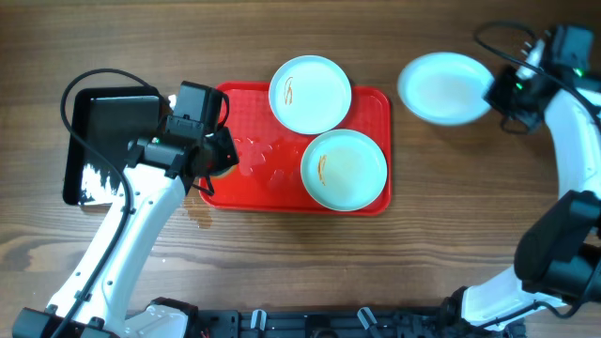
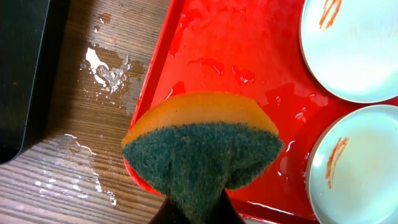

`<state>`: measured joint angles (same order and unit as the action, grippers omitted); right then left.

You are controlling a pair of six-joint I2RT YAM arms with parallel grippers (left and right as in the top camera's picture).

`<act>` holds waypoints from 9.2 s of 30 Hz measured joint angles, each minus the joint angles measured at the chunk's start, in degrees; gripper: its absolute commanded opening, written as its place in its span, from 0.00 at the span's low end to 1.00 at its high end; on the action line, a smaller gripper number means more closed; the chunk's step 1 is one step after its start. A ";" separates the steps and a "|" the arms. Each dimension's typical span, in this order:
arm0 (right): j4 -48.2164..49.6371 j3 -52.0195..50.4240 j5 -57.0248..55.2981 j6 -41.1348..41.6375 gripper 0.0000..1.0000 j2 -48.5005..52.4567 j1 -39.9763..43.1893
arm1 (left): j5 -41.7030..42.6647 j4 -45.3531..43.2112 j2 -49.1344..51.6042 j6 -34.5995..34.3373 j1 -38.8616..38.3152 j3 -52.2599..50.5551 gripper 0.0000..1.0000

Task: Clean dirty plates on tray and stack at the side
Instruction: 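Carry the plate with the right gripper to the table's right side, then return the right gripper to the tray and grasp the top plate's rim, then move the sponge with the left gripper onto the top plate, then scrub the top plate with the sponge while the right gripper holds it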

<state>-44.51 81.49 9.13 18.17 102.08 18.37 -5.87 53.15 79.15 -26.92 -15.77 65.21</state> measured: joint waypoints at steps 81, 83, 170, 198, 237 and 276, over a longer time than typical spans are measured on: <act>-0.04 22.58 8.28 3.37 0.04 30.95 -48.74 | -0.07 -4.55 7.32 0.00 0.00 0.00 0.04; -1.62 22.34 8.46 4.57 0.04 30.95 -48.98 | -0.07 -5.40 9.29 0.02 0.00 0.00 0.04; -7.82 19.50 13.99 0.98 0.04 30.34 -49.31 | -3.34 -18.29 29.88 4.07 -6.01 1.20 0.04; -7.78 19.45 14.40 0.59 0.04 30.34 -49.44 | -6.60 -14.78 26.91 -2.43 -5.51 3.28 0.04; -7.45 19.37 14.40 0.57 0.04 30.34 -49.35 | 2.38 -7.17 31.08 0.50 4.68 4.17 0.04; -6.73 19.34 13.77 1.07 0.04 30.32 -48.98 | 19.82 -12.28 30.58 1.95 2.12 2.71 0.04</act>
<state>-51.24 100.84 22.90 19.25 132.40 -30.61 13.96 40.86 109.73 -24.97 -13.65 67.92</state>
